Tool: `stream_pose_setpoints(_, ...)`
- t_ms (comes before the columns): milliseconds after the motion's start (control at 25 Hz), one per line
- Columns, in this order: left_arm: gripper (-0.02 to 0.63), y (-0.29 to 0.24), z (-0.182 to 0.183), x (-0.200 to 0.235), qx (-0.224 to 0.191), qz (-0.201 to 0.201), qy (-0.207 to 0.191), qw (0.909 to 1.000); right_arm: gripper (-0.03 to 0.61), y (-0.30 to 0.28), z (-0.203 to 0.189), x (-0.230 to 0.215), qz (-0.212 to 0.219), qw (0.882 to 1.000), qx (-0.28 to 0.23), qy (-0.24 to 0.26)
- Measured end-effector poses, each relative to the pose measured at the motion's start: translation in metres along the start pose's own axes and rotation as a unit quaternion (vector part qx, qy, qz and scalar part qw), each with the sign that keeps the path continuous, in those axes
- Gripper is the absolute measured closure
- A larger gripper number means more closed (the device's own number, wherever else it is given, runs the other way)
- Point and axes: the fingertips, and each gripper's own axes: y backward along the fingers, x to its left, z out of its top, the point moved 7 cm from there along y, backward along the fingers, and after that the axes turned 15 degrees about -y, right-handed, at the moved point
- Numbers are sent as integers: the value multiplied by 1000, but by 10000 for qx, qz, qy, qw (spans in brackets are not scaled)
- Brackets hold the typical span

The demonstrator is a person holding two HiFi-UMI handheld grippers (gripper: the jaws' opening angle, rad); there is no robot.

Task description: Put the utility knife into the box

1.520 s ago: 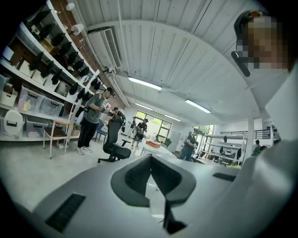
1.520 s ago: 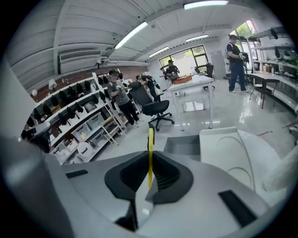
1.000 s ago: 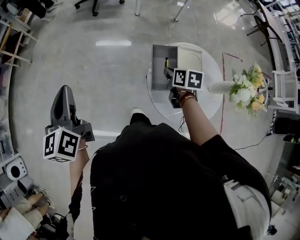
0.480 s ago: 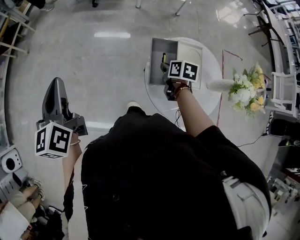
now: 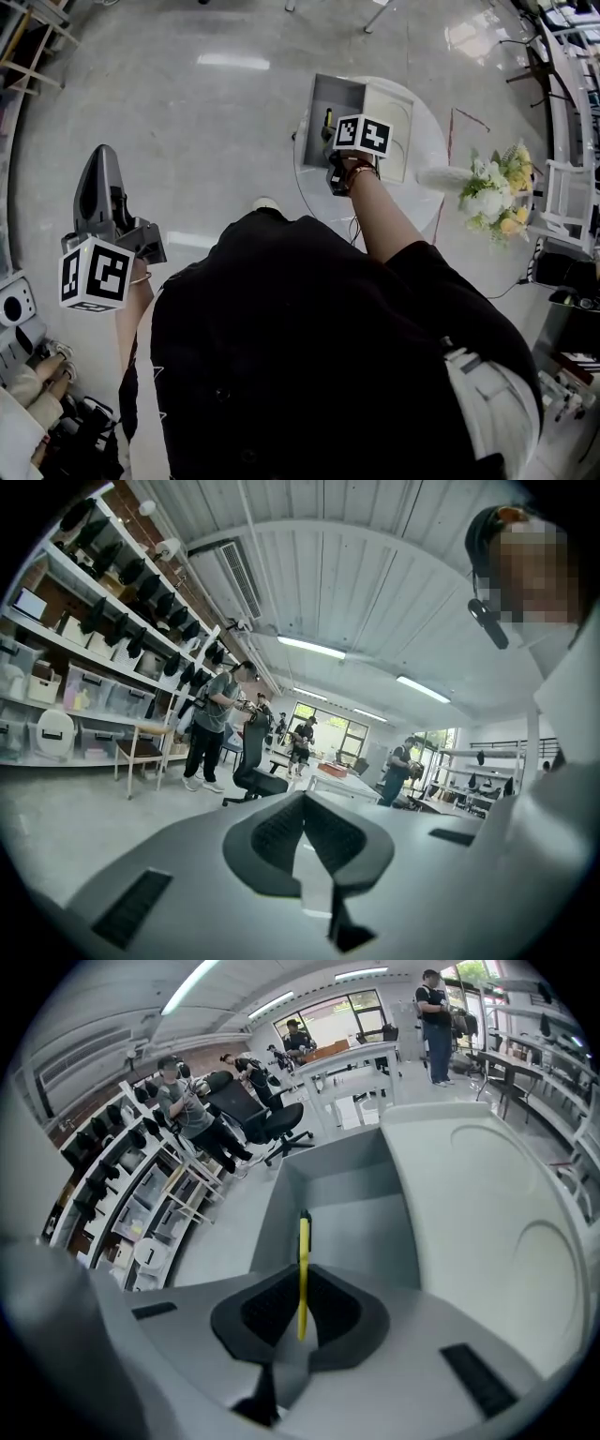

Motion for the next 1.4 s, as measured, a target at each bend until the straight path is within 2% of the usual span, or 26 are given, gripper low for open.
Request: stream_pose_setpoints(1400,603,11,0,8,14,333,17,9994,548,-21,1,1,-288,9985,454,103)
